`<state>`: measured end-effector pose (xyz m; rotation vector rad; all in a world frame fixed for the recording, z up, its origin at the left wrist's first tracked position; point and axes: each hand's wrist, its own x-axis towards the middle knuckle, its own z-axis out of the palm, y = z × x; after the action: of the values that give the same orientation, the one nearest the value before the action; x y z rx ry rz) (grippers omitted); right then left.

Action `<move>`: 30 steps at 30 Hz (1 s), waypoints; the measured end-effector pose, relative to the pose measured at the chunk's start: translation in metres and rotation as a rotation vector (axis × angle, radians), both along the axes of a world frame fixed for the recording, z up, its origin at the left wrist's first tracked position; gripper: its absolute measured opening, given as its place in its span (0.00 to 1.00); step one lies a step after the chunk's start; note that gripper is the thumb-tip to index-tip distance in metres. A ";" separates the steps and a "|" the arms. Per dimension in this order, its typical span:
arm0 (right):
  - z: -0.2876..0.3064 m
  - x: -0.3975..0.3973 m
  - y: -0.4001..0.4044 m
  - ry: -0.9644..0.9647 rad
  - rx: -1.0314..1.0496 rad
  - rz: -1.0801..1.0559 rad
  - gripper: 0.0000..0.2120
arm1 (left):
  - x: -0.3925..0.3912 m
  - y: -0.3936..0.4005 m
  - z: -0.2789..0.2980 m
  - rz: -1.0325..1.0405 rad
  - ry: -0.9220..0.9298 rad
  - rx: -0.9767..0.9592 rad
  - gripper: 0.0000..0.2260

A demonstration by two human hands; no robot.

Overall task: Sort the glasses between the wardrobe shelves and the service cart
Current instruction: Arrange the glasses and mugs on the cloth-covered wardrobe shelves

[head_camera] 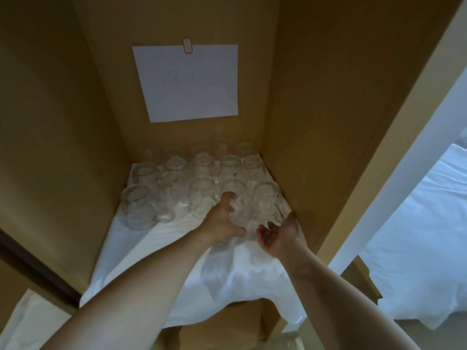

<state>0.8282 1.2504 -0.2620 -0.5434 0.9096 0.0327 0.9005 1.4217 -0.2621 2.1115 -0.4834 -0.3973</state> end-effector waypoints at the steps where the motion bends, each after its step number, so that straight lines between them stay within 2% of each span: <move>1: 0.000 -0.002 0.003 0.013 -0.035 0.016 0.36 | -0.003 0.000 -0.002 -0.008 0.013 0.005 0.43; 5: 0.002 -0.005 0.011 0.050 -0.251 0.120 0.34 | -0.012 0.005 -0.009 0.013 0.086 -0.001 0.45; 9: 0.006 -0.007 0.019 0.040 -0.427 0.193 0.30 | -0.022 0.020 -0.010 0.107 0.044 0.007 0.40; 12: 0.010 -0.005 0.030 0.023 -0.498 0.255 0.28 | -0.027 0.044 -0.002 0.182 -0.021 0.026 0.42; 15: 0.014 0.001 0.049 -0.009 -0.544 0.313 0.28 | -0.031 0.078 0.006 0.260 -0.182 0.104 0.43; 19: 0.014 0.009 0.082 -0.055 -0.607 0.412 0.27 | -0.029 0.125 0.025 0.339 -0.318 0.384 0.44; 22: 0.016 0.016 0.104 -0.079 -0.657 0.504 0.27 | -0.029 0.156 0.043 0.235 -0.406 0.749 0.43; 24: 0.017 0.021 0.117 -0.105 -0.766 0.582 0.28 | -0.032 0.171 0.053 0.174 -0.458 0.932 0.40; 27: 0.019 0.027 0.132 -0.140 -1.049 0.766 0.25 | -0.033 0.185 0.067 0.159 -0.482 1.060 0.34; 30: 0.020 0.033 0.141 -0.147 -1.543 1.037 0.23 | -0.032 0.191 0.077 0.075 -0.526 1.191 0.30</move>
<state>0.8612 1.3918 -0.2420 -2.3752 0.2532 0.2316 0.8687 1.6127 -0.1849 3.4164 -0.5152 -0.0391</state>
